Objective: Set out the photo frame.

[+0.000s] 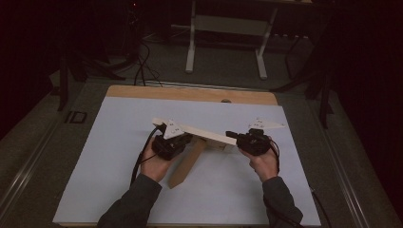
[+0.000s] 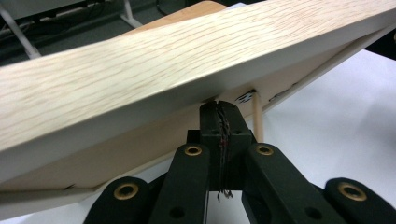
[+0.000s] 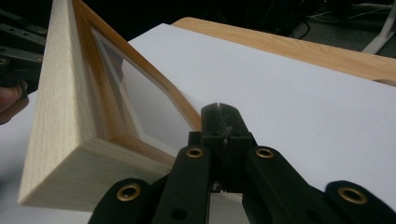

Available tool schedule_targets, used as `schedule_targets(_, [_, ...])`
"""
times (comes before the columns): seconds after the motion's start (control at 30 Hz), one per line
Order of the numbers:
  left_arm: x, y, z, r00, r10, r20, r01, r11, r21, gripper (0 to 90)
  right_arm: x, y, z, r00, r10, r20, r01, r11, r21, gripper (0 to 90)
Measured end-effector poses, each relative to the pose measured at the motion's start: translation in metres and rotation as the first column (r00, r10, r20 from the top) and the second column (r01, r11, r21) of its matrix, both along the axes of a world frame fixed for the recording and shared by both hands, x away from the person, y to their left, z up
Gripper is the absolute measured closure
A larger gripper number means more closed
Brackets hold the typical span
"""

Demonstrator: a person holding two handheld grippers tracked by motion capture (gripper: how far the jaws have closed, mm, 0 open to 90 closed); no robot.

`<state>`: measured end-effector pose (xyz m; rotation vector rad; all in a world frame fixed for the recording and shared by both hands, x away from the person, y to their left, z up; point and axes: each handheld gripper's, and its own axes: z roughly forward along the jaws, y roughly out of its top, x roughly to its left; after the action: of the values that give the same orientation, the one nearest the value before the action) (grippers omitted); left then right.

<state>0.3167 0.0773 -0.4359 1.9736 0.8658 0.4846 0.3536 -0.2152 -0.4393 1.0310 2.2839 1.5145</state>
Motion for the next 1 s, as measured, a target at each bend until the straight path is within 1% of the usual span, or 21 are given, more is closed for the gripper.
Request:
schedule_targets(0.07, [0.0, -0.002, 0.0, 1.0, -0.008, 0.002, 0.008, 1.0, 0.006, 90.0, 0.0, 0.0, 0.0, 1.0, 0.0, 0.0, 0.0, 1.0, 0.0, 89.9])
schedule_targets(0.13, [-0.001, -0.005, 0.0, 0.9999, -0.009, 0.014, 0.009, 0.9999, 0.014, 90.0, 0.0, 0.0, 0.0, 1.0, 0.0, 0.0, 0.0, 1.0, 0.0, 89.9])
schedule_targets(0.27, [-0.001, -0.007, 0.001, 0.9998, -0.016, 0.013, 0.016, 0.9995, 0.027, 90.0, -0.001, 0.001, 0.0, 1.0, 0.004, 0.004, -0.004, 1.0, -0.008, 89.9])
schedule_targets(0.63, [0.0, -0.015, 0.002, 0.9994, -0.033, 0.006, 0.033, 0.9992, 0.024, 90.0, -0.002, 0.002, 0.0, 0.9999, 0.011, 0.003, -0.011, 0.9999, -0.012, 90.0])
schedule_targets(0.87, [0.0, -0.015, 0.002, 0.9996, -0.029, -0.001, 0.029, 0.9994, 0.02, 90.0, -0.001, 0.002, 0.001, 0.9999, 0.015, 0.005, -0.015, 0.9998, -0.013, 90.0])
schedule_targets(1.0, [-0.001, -0.015, 0.004, 0.9993, -0.037, 0.003, 0.037, 0.9992, 0.017, 90.0, -0.001, 0.002, 0.001, 0.9999, 0.015, 0.004, -0.015, 0.9997, -0.017, 90.0])
